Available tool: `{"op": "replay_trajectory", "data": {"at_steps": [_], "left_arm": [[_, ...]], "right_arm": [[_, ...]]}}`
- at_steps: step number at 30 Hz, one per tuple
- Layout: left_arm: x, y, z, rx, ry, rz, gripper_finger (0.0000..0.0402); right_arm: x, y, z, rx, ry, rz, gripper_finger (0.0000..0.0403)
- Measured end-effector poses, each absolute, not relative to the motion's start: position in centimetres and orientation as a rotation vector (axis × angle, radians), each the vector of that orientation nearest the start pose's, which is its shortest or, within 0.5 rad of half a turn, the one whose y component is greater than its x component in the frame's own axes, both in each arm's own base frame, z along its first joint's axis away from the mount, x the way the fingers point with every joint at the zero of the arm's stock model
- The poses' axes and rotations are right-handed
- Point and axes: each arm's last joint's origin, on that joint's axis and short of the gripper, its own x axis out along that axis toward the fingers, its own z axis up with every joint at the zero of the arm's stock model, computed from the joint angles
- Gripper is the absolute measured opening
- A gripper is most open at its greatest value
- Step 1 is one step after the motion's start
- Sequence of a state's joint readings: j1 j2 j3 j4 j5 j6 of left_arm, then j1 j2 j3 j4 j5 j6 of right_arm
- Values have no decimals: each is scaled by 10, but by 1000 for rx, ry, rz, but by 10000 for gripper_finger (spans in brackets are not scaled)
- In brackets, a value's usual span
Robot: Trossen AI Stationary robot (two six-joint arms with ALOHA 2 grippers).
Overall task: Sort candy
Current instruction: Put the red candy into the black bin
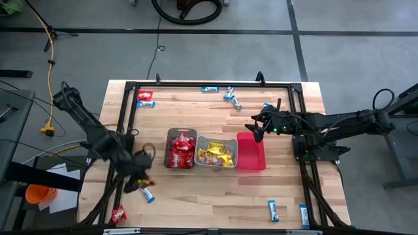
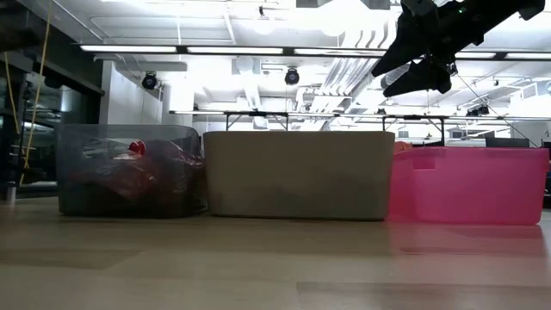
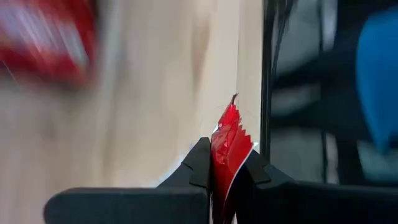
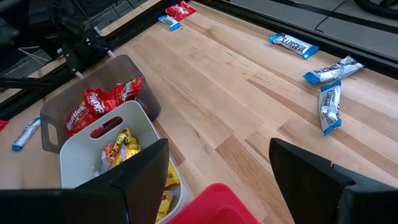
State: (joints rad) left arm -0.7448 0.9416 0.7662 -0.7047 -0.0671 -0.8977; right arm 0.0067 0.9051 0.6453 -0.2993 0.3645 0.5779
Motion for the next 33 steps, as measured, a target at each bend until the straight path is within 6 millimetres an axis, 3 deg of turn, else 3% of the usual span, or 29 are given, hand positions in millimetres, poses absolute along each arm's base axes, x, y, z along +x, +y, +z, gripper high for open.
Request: {"op": "replay_trajectory", "data": {"at_steps": [7,14,18,24,33], "left_arm": [[176,-76,277,-287,678,-89,10],[201,-35,283,-186,519,65,11],[202,-27,271,-137,530,84,18],[201,-22,254,-215,553,136,44],[200,-20,252,-225,570,158,113]], "right_arm": [[190,-9,256,452,433,-495,273],[190,-9,256,456,428,-495,273],[190,-9,256,456,428,-494,273],[190,-9,256,456,428,-494,273],[190,-9,256,455,428,-494,273]]}}
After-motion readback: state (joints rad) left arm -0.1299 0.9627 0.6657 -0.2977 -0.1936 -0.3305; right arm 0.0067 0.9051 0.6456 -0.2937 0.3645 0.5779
